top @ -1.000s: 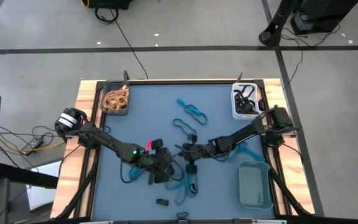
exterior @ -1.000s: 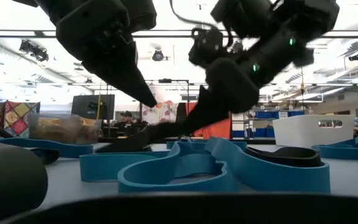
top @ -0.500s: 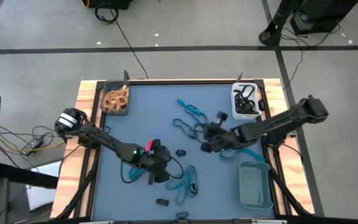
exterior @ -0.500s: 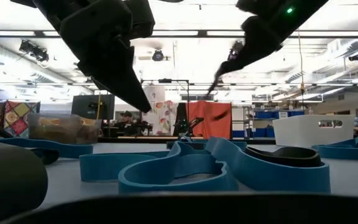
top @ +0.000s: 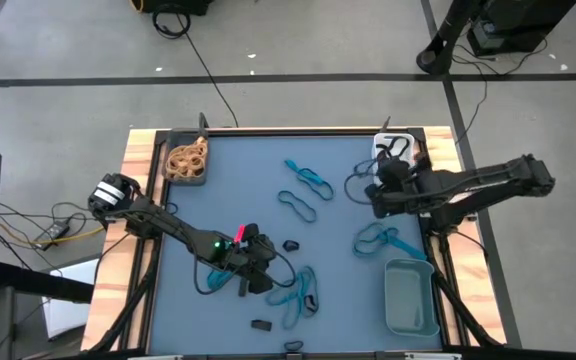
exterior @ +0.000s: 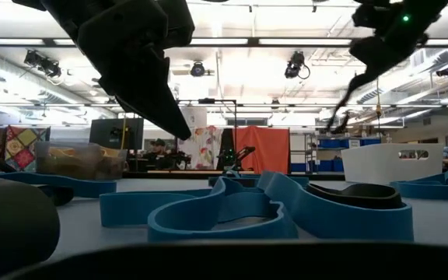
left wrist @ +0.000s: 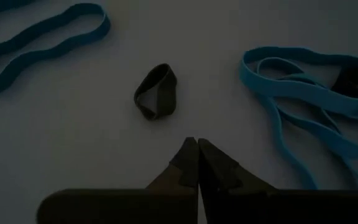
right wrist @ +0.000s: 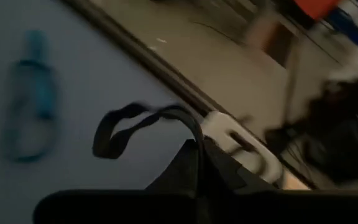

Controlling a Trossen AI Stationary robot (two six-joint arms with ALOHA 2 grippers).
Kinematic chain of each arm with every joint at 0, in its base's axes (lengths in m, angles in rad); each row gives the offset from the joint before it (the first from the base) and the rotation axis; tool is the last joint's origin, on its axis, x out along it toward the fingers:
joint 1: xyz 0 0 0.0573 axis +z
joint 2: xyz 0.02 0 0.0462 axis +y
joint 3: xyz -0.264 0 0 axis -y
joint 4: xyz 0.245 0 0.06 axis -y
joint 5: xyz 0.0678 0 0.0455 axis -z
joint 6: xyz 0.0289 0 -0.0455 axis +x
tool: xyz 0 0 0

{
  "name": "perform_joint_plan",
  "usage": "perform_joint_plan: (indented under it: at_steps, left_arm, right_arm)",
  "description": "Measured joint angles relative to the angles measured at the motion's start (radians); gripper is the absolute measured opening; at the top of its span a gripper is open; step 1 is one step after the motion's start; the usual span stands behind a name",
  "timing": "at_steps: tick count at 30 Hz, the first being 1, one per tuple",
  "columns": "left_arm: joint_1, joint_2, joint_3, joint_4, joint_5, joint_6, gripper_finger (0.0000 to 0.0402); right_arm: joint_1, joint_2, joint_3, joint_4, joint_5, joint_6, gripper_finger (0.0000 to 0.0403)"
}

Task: Sort rubber bands into baskets
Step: Put the black rubber band into the white bin

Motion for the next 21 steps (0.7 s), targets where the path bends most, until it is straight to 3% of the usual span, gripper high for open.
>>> perform_joint_plan:
  at_steps: [6, 14, 21]
  left_arm:
    - [0.0, 0.017, 0.0, 0.038, -0.002, 0.028, 0.0006]
    - [0.007, 0.104, -0.001, 0.104, -0.005, 0.049, 0.0006]
    - [0.037, 0.149, -0.001, 0.124, -0.002, 0.044, 0.0042]
  right_arm:
    - [-0.108, -0.017, 0.0, -0.202, 0.004, 0.209, 0.0025]
    - [-0.246, -0.007, -0.055, -0.218, -0.045, 0.219, 0.0032]
    - [-0.361, -0.007, -0.124, -0.207, -0.107, 0.219, 0.0083]
